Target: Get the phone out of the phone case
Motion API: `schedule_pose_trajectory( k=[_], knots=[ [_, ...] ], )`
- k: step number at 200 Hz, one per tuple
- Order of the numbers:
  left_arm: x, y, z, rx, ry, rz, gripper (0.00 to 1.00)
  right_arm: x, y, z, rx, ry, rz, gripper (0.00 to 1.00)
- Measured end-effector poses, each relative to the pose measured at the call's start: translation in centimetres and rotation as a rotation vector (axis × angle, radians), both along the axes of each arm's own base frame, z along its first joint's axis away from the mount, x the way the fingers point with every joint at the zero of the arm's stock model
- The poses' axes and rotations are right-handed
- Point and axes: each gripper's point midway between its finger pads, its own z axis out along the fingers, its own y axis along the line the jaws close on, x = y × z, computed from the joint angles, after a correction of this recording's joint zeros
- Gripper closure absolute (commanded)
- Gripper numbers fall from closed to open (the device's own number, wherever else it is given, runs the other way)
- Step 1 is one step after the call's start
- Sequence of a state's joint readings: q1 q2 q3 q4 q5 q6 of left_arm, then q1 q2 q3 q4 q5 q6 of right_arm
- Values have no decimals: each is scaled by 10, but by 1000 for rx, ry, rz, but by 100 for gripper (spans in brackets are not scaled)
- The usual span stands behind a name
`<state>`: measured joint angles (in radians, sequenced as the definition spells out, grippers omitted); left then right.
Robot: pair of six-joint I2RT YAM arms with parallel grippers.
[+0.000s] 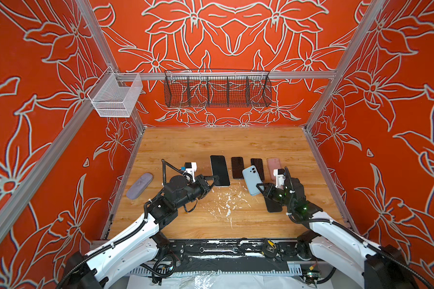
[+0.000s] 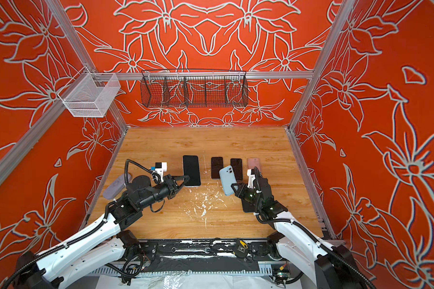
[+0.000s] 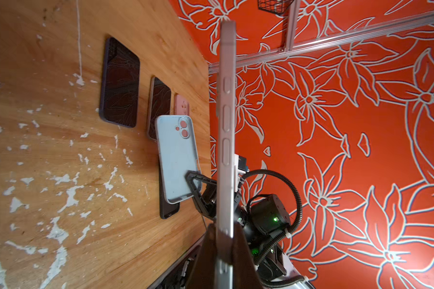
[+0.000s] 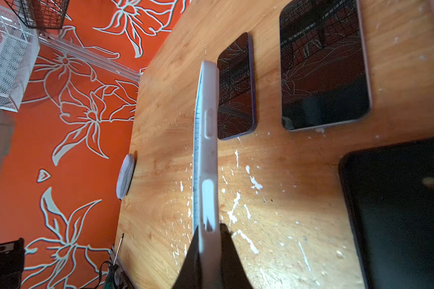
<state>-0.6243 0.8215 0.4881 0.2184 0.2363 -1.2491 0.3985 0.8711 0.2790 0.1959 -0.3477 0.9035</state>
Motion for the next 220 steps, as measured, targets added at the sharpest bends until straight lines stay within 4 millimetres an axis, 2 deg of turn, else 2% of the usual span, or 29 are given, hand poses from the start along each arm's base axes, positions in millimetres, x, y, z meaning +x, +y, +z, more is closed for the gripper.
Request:
schedule_pose_trajectory(
  k=[21, 39, 73, 113, 171, 220],
  knots=[
    [-2, 1, -30, 14, 53, 3, 100, -4, -2, 5, 6, -12, -1, 99],
    [-3, 1, -44, 30, 86, 3, 100, -7, -3, 7, 20, -21, -5, 99],
    [2, -2, -40, 6, 69, 0, 100, -16, -7, -10, 9, 24, -9, 99],
    [7, -6, -43, -5, 66, -8, 100, -18, -5, -13, 14, 41, -8, 98],
    [6, 1, -70, 4, 116, 14, 100, -26, 5, -26, -2, 96, 12, 98],
    [14, -2, -83, 6, 151, 18, 100, -38, 2, -45, -17, 152, -40, 97]
  ],
)
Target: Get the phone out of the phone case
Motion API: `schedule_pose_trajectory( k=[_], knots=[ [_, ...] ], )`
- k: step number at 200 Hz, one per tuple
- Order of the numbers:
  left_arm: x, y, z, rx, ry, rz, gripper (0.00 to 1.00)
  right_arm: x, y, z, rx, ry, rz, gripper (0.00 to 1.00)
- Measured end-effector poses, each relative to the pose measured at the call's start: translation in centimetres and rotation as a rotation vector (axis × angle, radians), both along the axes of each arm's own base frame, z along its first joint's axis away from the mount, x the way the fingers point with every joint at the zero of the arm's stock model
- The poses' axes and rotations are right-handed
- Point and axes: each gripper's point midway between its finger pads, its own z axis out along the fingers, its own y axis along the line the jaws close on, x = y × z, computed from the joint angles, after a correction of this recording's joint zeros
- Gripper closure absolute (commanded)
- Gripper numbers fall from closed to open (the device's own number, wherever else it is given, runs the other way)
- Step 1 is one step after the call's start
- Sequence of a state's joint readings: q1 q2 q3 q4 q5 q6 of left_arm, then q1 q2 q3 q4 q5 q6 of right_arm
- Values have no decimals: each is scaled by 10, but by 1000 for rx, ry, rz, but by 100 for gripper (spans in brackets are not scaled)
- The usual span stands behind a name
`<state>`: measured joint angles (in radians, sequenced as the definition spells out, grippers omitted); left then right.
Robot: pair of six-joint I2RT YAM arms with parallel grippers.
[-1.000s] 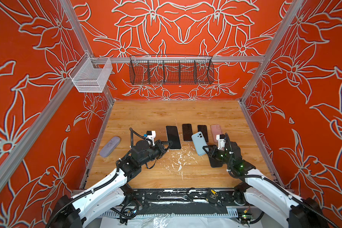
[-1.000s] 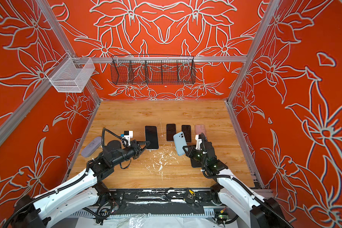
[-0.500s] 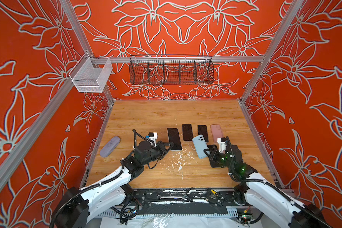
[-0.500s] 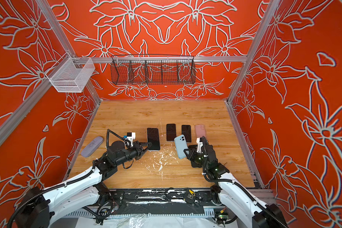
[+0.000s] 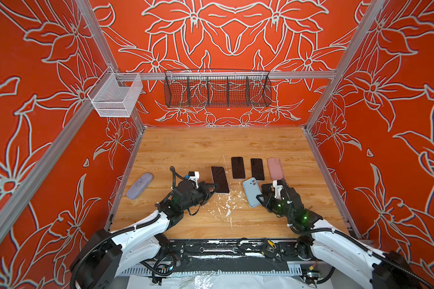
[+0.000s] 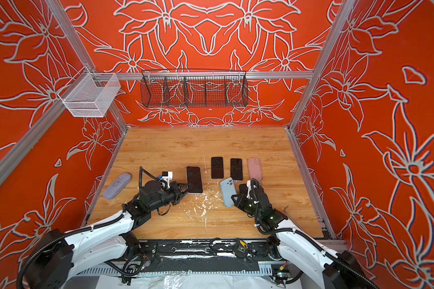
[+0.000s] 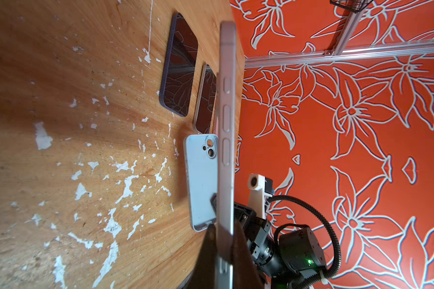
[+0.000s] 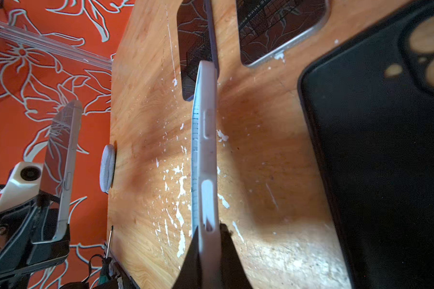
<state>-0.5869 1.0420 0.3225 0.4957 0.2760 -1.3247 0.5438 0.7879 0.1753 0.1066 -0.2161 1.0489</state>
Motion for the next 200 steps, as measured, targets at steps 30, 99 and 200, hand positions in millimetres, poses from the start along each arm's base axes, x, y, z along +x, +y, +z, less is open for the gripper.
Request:
schedule_pose_trajectory(
  k=[30, 99, 200],
  knots=[
    [7, -2, -9, -24, 26, 4, 100, -5, 0, -7, -17, 31, -23, 96],
    [11, -15, -15, -84, 52, -35, 100, -13, 0, -20, -63, 70, -61, 79],
    [10, -10, -13, -57, 34, -36, 100, -12, 5, -35, -135, 128, -71, 46]
  ],
)
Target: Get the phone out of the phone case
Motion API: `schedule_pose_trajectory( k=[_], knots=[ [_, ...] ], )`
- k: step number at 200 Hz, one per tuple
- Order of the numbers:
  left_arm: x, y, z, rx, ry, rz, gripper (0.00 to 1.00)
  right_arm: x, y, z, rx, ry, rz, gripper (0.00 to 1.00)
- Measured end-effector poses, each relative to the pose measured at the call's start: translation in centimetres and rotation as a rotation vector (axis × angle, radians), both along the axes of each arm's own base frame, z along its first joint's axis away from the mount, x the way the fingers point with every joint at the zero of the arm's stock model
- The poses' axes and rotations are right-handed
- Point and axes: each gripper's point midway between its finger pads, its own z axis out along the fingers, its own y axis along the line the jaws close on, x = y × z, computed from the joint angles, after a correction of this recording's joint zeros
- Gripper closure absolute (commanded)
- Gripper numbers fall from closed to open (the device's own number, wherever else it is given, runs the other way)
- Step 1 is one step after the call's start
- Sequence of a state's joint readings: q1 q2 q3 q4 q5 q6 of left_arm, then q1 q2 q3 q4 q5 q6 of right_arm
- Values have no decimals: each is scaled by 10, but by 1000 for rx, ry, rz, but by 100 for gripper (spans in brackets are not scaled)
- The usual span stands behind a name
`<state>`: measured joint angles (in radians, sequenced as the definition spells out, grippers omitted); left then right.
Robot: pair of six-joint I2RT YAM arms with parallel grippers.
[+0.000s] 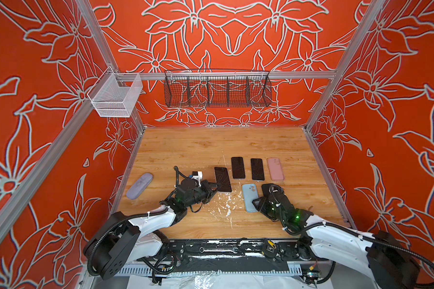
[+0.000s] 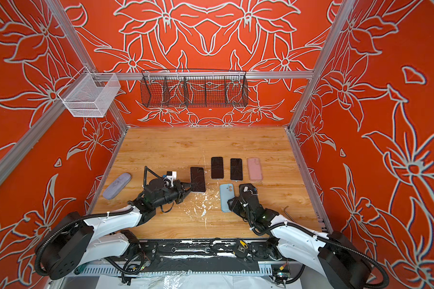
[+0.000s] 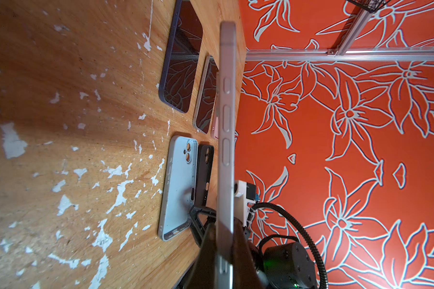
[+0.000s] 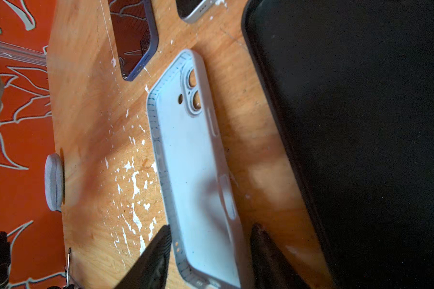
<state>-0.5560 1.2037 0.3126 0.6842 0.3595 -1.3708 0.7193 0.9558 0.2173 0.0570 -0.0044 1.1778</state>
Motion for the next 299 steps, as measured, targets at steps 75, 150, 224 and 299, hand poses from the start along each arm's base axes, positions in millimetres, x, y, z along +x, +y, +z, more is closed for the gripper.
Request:
schedule_pose_trajectory(
  k=[75, 150, 224, 299],
  knots=[
    [-8, 6, -6, 69, -9, -25, 100, 10, -5, 14, -75, -39, -16, 44],
    [-27, 11, -27, 145, 24, -80, 100, 45, -5, 72, -145, -206, 1, 38],
    [-31, -15, -71, 115, 118, -167, 100, 65, -18, 95, -180, -259, 8, 38],
    [-15, -50, -89, -24, 116, -183, 100, 64, -19, 100, -175, -272, 14, 38]
  ],
)
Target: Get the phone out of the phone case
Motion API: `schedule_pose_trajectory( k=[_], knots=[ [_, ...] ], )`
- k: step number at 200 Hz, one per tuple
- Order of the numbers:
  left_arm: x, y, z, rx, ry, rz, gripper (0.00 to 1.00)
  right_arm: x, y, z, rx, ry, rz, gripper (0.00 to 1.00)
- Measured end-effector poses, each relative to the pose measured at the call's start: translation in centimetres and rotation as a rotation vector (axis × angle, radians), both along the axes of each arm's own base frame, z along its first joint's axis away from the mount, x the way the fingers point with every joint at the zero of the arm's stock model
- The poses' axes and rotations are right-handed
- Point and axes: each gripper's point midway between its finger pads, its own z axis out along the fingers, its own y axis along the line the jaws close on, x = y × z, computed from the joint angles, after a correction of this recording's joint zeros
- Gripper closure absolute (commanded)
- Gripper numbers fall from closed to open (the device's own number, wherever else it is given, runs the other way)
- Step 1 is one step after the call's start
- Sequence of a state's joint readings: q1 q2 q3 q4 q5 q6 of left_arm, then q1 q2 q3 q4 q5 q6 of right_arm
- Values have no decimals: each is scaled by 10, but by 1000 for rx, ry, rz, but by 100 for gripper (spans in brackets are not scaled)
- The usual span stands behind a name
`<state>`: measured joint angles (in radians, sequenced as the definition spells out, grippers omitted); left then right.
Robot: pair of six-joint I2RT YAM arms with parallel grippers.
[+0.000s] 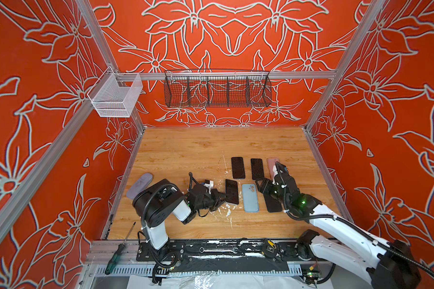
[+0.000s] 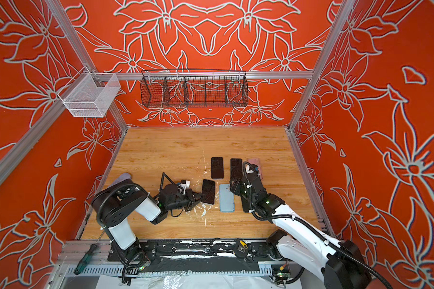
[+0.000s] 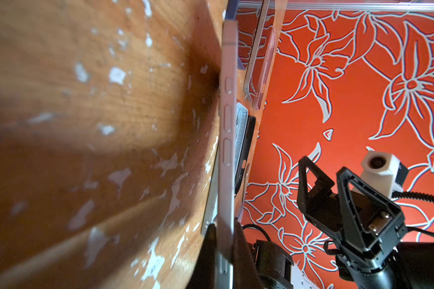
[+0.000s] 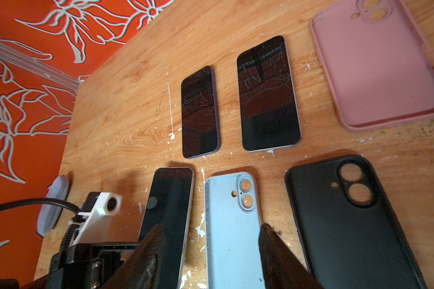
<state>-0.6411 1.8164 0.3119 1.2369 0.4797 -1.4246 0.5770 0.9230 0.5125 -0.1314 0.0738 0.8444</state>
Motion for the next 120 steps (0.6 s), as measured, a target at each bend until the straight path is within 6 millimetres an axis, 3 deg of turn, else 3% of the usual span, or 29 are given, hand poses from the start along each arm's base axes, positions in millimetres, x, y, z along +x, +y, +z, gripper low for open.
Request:
schedule_pose_trajectory(
  k=[49, 120],
  knots=[
    [-1, -12, -1, -40, -6, -7, 100, 1, -5, 0, -4, 2, -9, 38],
    [0, -11, -3, -25, -10, 10, 100, 2, -9, -1, -17, 4, -12, 38]
  ],
)
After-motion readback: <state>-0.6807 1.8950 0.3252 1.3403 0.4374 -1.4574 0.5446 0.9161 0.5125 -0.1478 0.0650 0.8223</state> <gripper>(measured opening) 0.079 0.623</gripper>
